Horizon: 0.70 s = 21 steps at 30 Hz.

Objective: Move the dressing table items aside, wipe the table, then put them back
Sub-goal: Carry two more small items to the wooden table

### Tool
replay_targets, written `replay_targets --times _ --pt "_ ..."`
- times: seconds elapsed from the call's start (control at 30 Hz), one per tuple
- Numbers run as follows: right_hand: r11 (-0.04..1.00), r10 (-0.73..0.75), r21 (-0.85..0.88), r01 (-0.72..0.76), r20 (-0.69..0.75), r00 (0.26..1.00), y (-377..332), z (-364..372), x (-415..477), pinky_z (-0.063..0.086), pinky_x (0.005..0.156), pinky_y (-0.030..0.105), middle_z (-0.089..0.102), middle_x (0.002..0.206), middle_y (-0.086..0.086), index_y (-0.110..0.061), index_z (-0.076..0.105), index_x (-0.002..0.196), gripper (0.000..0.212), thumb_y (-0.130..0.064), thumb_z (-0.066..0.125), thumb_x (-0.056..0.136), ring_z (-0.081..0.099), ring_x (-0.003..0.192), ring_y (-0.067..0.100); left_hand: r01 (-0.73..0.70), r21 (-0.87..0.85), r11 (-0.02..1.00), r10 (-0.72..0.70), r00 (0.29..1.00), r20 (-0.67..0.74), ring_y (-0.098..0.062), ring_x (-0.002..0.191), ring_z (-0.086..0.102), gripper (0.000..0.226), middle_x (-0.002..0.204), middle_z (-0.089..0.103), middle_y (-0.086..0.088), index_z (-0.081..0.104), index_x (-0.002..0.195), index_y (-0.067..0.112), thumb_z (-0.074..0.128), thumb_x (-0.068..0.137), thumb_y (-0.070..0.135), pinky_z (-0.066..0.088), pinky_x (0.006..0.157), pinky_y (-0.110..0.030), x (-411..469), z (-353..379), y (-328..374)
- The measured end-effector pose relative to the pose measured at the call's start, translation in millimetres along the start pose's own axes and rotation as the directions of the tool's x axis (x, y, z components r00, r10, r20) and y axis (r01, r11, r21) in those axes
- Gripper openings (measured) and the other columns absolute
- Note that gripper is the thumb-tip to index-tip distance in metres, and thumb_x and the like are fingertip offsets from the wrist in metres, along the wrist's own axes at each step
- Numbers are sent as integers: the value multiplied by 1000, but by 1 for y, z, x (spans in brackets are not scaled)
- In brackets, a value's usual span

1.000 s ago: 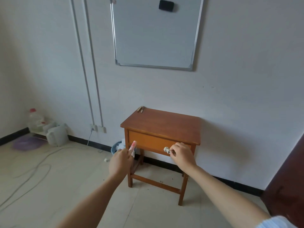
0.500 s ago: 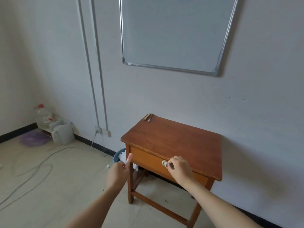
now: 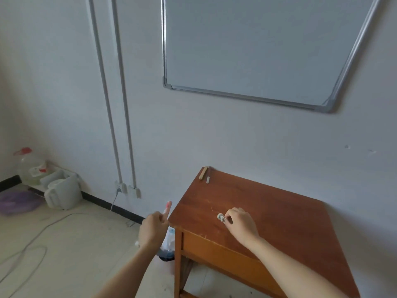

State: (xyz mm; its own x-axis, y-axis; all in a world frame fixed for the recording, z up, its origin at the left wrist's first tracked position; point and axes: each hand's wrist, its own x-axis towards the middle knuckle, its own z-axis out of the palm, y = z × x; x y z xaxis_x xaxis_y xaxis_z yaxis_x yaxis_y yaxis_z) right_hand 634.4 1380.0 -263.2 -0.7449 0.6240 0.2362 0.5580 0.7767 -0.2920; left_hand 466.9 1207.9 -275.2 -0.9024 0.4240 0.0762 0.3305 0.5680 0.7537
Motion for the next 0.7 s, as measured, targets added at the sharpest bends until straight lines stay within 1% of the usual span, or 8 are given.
replay_targets --times 0.1,0.2,0.27,0.37,0.43,0.5,0.57,0.7 --pt "998 69 -8 -69 -13 998 -4 14 29 30 72 20 64 104 -3 -12 64 99 17 -18 50 92 53 98 15 -20 -23 1000 21 999 27 -12 42 23 59 43 27 1 27 48 12 49 91 45 25 44 -20 41 10 1" --pt "994 104 -24 -103 46 994 3 28 43 27 71 19 64 104 -2 -11 64 99 17 -19 50 92 53 99 15 8 -43 999 -4 994 108 -10 40 23 58 42 26 3 27 48 13 48 91 47 23 42 -18 54 43 0" --pt "992 117 -47 -114 54 992 16 32 55 27 71 20 63 103 -1 -11 64 98 19 -18 48 92 53 100 16 22 -27 999 -17 986 163 -9 38 24 57 40 27 4 30 46 14 49 92 41 27 43 -19 62 71 3" --pt "982 183 -60 -181 32 983 46 27 81 27 70 20 62 103 -3 -12 63 99 19 -20 48 93 53 98 15 15 0 1000 -14 975 221 -9 38 30 55 41 32 5 37 47 14 46 93 43 33 46 -21 83 107 21" --pt "974 221 -54 -221 -3 975 71 28 103 27 69 20 61 97 -4 -13 64 98 18 -21 49 93 52 93 14 -3 -7 1000 4 967 255 -9 43 40 48 47 43 3 51 55 11 47 93 40 47 54 -22 102 126 38" --pt "968 247 -32 -247 -15 969 94 30 125 26 67 20 53 86 -7 -14 65 97 18 -22 50 92 46 83 10 -7 23 1000 0 960 279 -10 50 49 37 55 52 2 57 64 12 50 93 33 50 61 -20 123 147 54" --pt "968 249 -5 -249 -13 968 113 34 148 27 67 20 49 83 -8 -14 65 96 18 -22 50 92 43 81 9 -19 48 999 4 958 288 -8 54 52 32 59 54 5 57 66 15 51 93 31 49 61 -18 141 165 72" --pt "953 278 114 -280 30 960 134 42 191 32 67 23 52 84 -6 -15 64 90 13 -22 53 90 51 85 15 -22 139 990 -15 965 263 -12 62 58 42 57 53 4 53 58 17 48 93 40 53 66 -23 169 197 102"
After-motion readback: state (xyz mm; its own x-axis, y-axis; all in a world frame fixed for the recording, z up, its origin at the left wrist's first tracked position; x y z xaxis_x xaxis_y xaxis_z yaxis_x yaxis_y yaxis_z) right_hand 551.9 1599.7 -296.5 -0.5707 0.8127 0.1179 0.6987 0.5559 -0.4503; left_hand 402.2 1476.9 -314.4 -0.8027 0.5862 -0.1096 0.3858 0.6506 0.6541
